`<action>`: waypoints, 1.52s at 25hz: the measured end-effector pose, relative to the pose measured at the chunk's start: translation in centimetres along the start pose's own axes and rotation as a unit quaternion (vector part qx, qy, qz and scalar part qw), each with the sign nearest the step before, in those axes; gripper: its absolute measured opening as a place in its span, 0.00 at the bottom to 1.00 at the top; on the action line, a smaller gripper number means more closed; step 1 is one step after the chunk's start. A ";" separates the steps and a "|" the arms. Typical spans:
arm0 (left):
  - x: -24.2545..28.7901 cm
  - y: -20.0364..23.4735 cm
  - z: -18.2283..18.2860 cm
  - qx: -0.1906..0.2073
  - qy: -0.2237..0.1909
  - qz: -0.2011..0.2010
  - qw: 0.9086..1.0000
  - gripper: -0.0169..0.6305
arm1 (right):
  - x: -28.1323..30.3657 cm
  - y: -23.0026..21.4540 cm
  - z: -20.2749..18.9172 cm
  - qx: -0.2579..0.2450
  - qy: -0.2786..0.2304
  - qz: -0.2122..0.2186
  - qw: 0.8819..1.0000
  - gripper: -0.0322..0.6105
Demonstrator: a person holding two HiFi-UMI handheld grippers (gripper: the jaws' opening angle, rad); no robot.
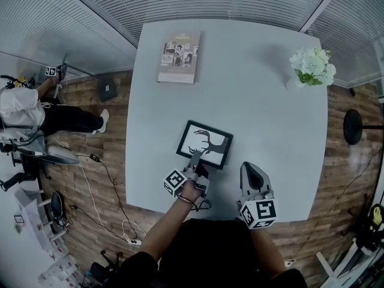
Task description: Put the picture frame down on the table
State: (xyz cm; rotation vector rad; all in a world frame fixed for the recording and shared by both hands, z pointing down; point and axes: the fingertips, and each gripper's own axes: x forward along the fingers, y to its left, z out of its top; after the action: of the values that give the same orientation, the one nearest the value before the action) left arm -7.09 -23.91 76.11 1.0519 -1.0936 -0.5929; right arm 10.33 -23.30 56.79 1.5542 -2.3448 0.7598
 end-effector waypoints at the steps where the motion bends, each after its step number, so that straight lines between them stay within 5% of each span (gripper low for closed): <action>1: 0.0 -0.1 0.0 0.004 0.002 0.000 1.000 0.16 | 0.0 0.1 0.0 0.001 0.000 0.000 1.000 0.07; 7: 0.3 -0.4 -0.2 0.017 0.007 0.010 1.000 0.35 | 0.0 0.2 -0.2 0.003 -0.001 0.000 1.000 0.07; 16: 0.4 -1.2 -0.1 0.130 0.019 0.069 0.989 0.52 | 0.0 0.2 -0.3 0.006 -0.002 0.000 1.000 0.07; 24: 0.2 -0.3 -0.6 0.198 0.063 0.133 0.969 0.55 | 0.0 0.0 -0.6 0.008 0.001 -0.002 1.000 0.07; 30: 0.2 -0.3 -1.2 0.223 0.098 0.142 0.959 0.56 | 0.0 0.0 -0.8 0.009 0.003 -0.002 1.000 0.07; 38: 0.0 -0.2 -2.3 0.290 0.168 0.134 0.933 0.58 | 0.1 -0.1 -1.0 0.012 0.007 -0.002 1.000 0.07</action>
State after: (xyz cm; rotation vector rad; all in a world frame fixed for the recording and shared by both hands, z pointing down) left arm -4.99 -23.09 75.74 1.4156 -1.1030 0.1490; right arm 10.26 -22.83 57.73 1.5578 -2.3312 0.7988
